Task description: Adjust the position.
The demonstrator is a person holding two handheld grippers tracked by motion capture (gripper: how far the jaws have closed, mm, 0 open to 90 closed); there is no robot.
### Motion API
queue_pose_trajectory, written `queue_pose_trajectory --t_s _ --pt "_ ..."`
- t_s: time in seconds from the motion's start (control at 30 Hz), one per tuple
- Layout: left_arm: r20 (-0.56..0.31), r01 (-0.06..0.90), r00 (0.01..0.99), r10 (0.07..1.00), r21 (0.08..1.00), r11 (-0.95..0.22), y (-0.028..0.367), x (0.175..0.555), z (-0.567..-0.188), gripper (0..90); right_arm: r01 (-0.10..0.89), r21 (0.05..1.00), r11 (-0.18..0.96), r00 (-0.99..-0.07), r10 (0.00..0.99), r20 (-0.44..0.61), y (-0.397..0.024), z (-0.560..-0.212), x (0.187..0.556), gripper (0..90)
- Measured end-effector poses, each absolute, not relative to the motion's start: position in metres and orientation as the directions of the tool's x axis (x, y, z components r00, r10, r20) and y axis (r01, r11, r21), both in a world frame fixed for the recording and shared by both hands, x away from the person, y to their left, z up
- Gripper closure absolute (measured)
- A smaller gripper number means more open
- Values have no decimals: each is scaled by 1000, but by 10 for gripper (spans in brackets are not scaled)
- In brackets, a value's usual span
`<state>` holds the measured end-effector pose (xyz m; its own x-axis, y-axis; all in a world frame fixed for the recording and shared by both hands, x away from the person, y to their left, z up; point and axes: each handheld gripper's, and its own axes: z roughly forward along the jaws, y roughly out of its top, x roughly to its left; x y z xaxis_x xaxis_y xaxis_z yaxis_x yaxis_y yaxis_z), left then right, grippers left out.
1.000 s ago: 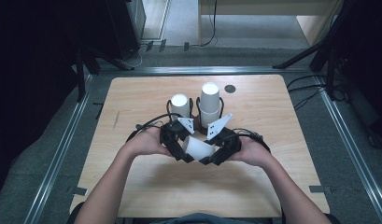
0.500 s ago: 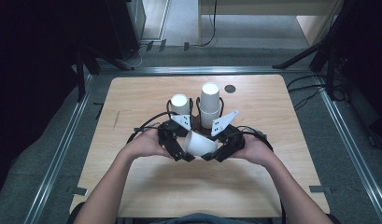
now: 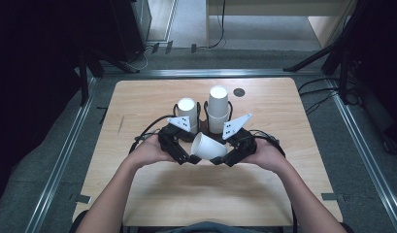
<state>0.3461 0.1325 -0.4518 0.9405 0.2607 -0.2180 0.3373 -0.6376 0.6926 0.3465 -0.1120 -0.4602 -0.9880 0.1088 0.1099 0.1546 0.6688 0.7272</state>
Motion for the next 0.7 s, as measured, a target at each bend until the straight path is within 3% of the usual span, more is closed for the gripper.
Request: queue_pose_trajectory --t_s 0.33,0.5,0.7 --pt "-243 360 930 274 744 -562 134 343 -453 67 151 742 653 -989 97 116 -108 -460 345 332" --pt "-253 352 935 251 758 -548 131 341 -455 181 155 746 647 -988 97 121 -107 -460 345 332" --pt "-288 371 929 234 748 -550 133 343 -453 241 152 742 653 -988 87 126 -107 -461 345 338"
